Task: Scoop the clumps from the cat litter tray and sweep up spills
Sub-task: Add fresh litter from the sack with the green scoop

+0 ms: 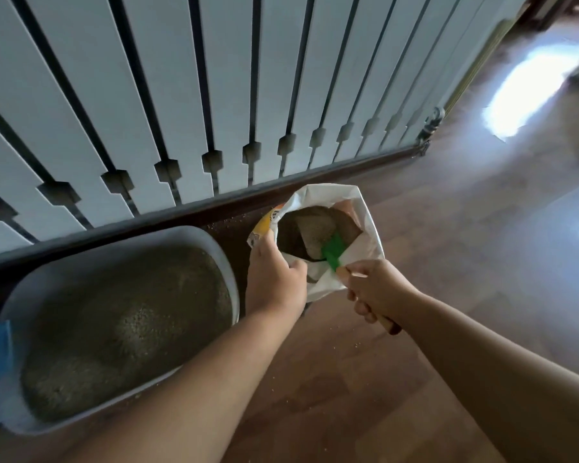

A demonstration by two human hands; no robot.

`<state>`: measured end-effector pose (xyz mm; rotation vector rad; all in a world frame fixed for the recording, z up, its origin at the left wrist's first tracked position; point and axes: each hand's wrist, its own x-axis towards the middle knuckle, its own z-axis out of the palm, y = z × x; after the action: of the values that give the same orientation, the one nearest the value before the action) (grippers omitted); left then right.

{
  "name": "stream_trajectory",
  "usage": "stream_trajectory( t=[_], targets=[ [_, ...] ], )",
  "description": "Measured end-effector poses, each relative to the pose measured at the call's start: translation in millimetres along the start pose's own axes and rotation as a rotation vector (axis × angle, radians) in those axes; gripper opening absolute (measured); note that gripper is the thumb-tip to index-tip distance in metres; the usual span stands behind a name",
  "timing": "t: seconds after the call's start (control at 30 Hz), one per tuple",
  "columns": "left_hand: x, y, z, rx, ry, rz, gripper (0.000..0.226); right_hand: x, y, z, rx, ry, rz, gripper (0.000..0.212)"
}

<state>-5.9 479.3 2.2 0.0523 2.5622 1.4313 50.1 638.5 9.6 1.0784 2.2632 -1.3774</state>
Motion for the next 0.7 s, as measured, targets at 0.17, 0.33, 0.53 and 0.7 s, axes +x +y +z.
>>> stream_trajectory(
  t=[0.17,0.33,0.53,0.7],
  targets=[
    [-2,5,7,-0.005,0.143,0.013,0.060,-32,1,-12,-0.033,0.023,-0.051,0.026],
    [-9,11,8,0.024,0.168,0.011,0.068,-63,-2,-22,-0.054,0.033,-0.087,0.016],
    [-13,14,10,-0.003,0.132,0.045,0.065,-101,-18,-24,-0.073,0.026,-0.178,0.015],
    [-10,14,-7,-0.022,0.179,0.037,0.060,-128,-37,-23,-0.065,-0.012,-0.245,0.021]
  ],
)
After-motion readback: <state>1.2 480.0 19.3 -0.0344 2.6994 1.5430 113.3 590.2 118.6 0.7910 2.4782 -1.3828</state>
